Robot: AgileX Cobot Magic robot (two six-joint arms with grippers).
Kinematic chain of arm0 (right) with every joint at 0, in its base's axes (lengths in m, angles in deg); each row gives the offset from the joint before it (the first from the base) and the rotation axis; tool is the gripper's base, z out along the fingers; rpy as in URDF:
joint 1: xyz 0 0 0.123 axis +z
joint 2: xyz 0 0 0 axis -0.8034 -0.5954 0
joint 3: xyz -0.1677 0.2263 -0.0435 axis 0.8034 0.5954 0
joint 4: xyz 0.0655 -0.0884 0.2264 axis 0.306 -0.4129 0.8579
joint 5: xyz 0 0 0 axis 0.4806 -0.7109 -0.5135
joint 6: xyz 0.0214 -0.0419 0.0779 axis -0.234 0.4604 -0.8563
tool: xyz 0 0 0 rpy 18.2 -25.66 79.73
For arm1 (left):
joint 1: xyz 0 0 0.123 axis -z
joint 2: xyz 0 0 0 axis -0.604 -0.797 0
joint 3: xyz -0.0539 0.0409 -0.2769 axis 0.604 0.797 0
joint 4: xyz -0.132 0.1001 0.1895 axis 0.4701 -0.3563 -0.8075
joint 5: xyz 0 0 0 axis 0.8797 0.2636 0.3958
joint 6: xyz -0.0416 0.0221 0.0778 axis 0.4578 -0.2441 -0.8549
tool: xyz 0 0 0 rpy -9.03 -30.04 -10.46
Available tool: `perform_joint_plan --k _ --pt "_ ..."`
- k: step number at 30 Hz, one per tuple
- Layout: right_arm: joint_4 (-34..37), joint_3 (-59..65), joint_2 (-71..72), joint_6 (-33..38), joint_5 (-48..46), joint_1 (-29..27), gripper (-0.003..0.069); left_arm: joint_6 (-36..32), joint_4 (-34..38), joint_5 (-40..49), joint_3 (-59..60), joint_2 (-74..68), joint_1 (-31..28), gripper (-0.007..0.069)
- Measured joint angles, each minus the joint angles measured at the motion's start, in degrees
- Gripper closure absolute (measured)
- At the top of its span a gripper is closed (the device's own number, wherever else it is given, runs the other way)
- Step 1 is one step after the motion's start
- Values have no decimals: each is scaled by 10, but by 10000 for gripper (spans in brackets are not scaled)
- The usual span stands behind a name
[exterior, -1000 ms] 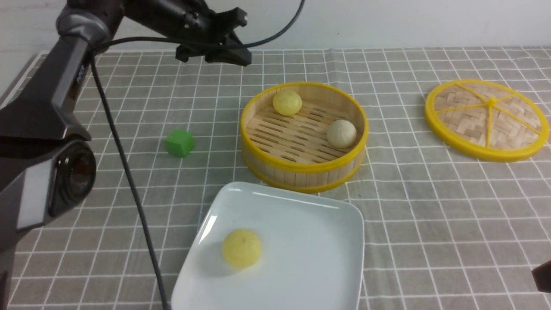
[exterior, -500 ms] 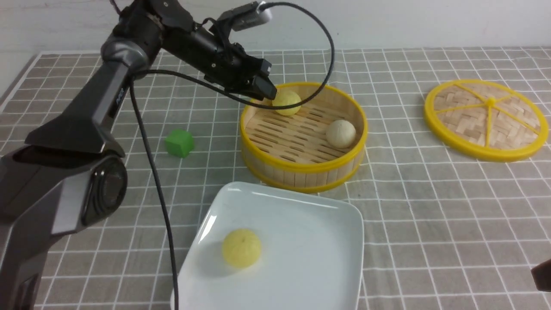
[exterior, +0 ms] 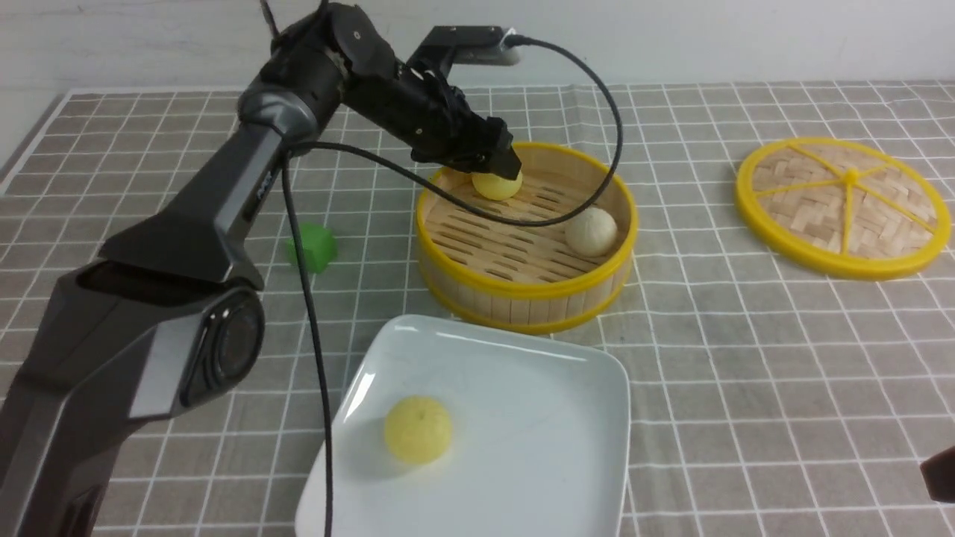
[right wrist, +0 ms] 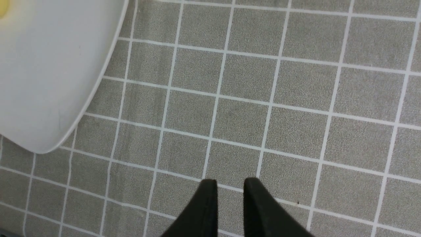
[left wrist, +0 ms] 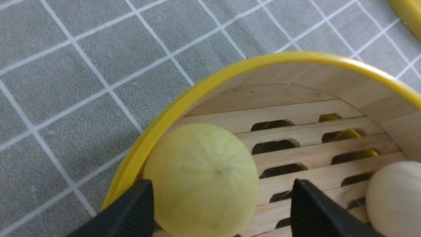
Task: Put the steamed buns into the plate on the grey tablecloth.
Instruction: 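Reach into the bamboo steamer and grasp a bun with the left gripper, then carry the bun from the bamboo steamer to the plate with the left gripper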
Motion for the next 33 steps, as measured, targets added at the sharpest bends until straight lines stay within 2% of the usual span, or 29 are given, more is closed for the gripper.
perform_joint_plan --k 7,10,13,14,18,19,22,27,33 --pt "0 0 0 0 4 0 519 0 -5 -7 -1 -7 4 79" --pt "0 0 0 0 4 0 518 0 -8 -9 -2 -8 4 135" --pt "0 0 0 0 4 0 515 0 -14 -2 -2 -11 4 279" --pt "0 0 0 0 4 0 515 0 -14 1 -2 -11 4 300" --pt "0 0 0 0 4 0 511 0 -12 30 -2 -14 -4 541" --pt "0 0 0 0 4 0 511 1 -11 33 -2 -13 -5 573" --pt "0 0 0 0 3 0 508 12 -14 42 -2 -6 -6 599" --pt "0 0 0 0 3 0 501 37 -44 92 -1 33 -6 603" --pt "0 0 0 0 3 0 501 82 -88 111 0 134 -6 603"
